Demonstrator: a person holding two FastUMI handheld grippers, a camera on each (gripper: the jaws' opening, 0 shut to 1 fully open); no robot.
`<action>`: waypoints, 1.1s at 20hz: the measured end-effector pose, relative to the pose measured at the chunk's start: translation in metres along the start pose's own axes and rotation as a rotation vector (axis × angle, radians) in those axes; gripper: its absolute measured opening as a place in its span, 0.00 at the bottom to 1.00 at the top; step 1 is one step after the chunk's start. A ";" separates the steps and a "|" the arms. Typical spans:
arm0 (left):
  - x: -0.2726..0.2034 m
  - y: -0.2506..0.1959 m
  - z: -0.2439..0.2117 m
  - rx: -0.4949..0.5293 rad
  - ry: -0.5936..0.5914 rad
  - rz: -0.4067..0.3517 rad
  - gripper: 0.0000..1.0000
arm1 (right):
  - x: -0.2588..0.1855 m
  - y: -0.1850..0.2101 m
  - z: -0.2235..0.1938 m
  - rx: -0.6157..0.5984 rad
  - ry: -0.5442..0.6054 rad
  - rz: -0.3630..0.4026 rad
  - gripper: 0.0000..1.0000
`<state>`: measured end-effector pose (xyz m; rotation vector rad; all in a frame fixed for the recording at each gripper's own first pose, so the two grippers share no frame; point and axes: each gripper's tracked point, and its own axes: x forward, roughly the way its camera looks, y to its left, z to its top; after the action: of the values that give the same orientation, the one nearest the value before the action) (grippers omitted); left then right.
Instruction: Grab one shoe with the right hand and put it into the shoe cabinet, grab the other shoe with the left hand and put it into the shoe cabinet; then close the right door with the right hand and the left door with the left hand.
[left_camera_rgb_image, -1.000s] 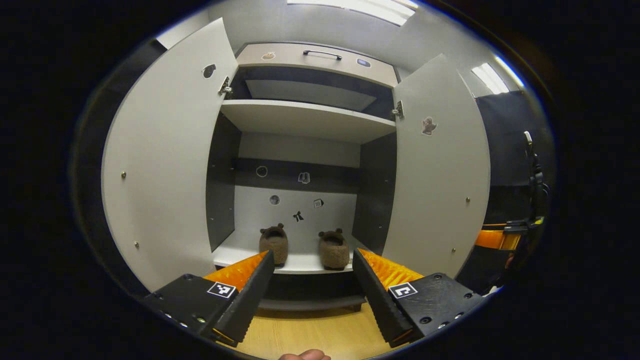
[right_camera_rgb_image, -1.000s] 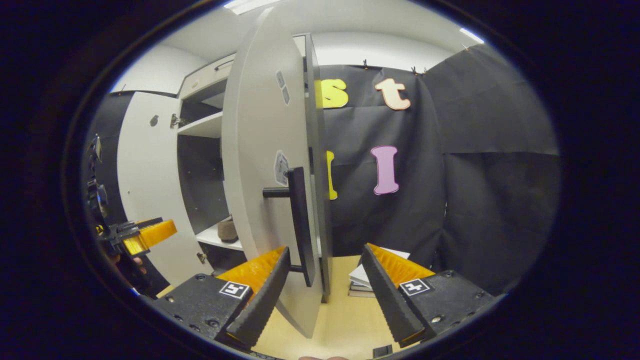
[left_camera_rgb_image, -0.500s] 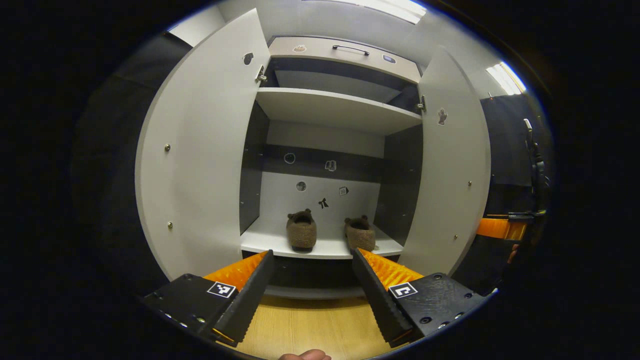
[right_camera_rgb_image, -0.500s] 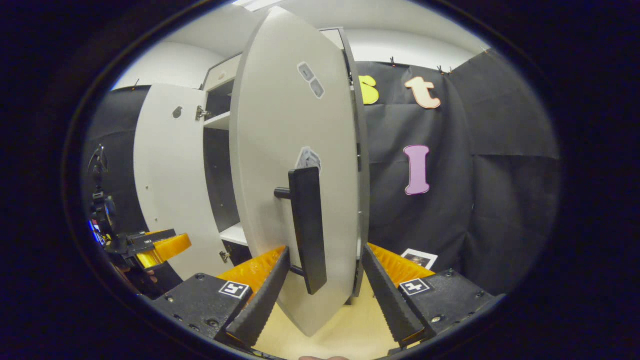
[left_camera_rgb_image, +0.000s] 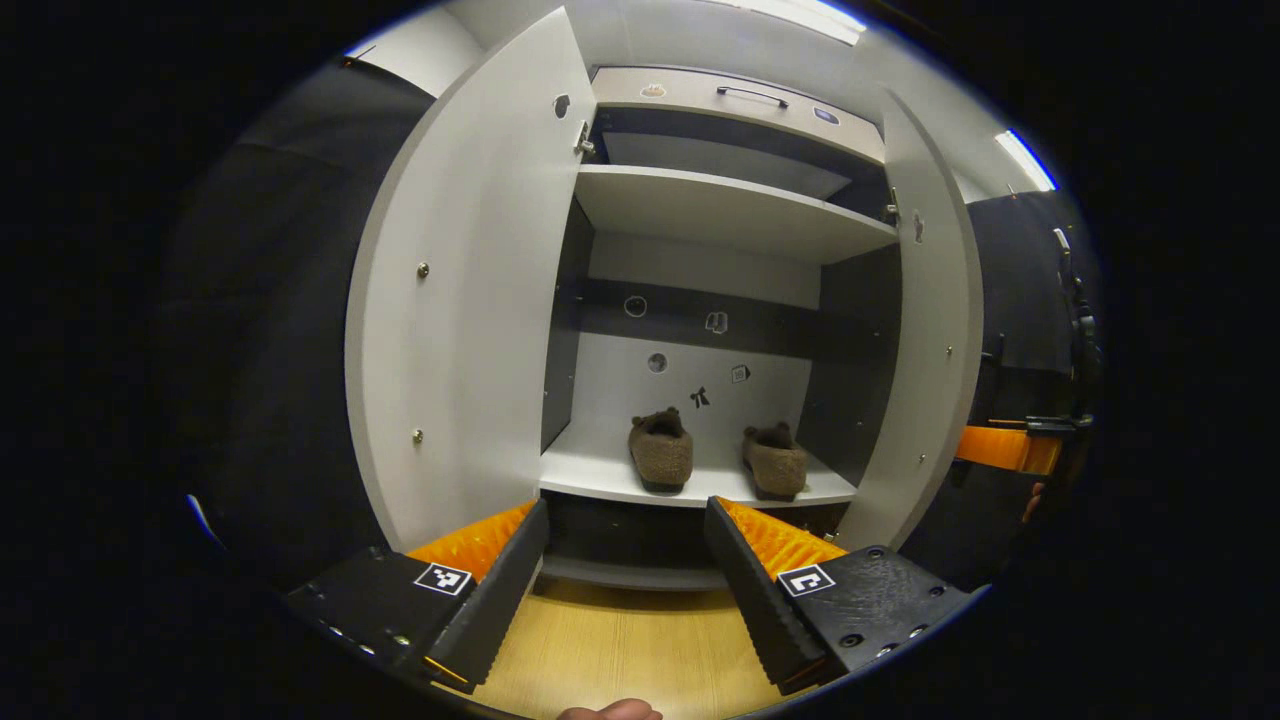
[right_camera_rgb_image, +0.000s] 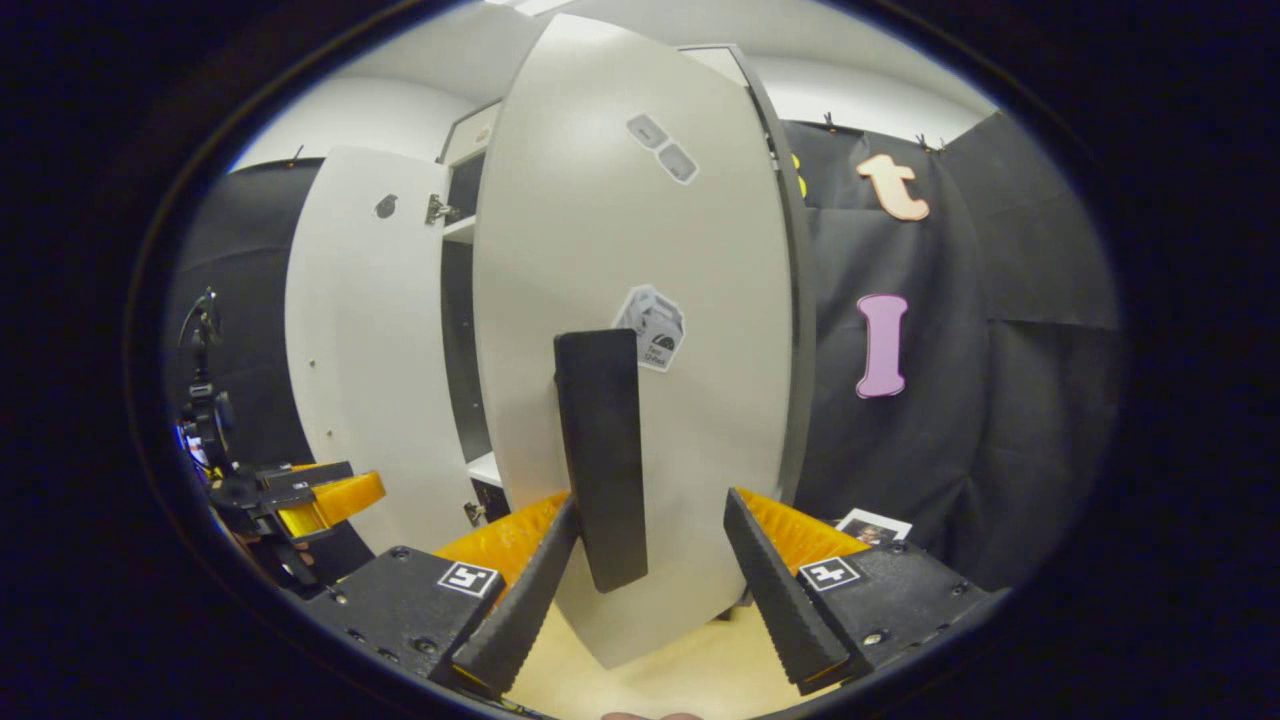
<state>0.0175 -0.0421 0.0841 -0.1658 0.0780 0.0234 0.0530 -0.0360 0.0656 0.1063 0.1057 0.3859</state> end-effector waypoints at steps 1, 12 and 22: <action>0.000 0.003 -0.001 0.002 0.002 0.006 0.95 | 0.005 0.000 0.002 -0.006 -0.004 -0.003 0.95; -0.013 0.025 0.024 0.006 -0.106 0.072 0.95 | 0.061 0.034 0.009 -0.037 -0.022 0.080 0.95; -0.052 0.114 0.053 -0.113 -0.144 0.210 0.95 | 0.090 0.047 0.012 -0.036 -0.009 0.118 0.96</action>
<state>-0.0336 0.0784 0.1212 -0.2679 -0.0497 0.2488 0.1198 0.0405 0.0756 0.0794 0.0834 0.5050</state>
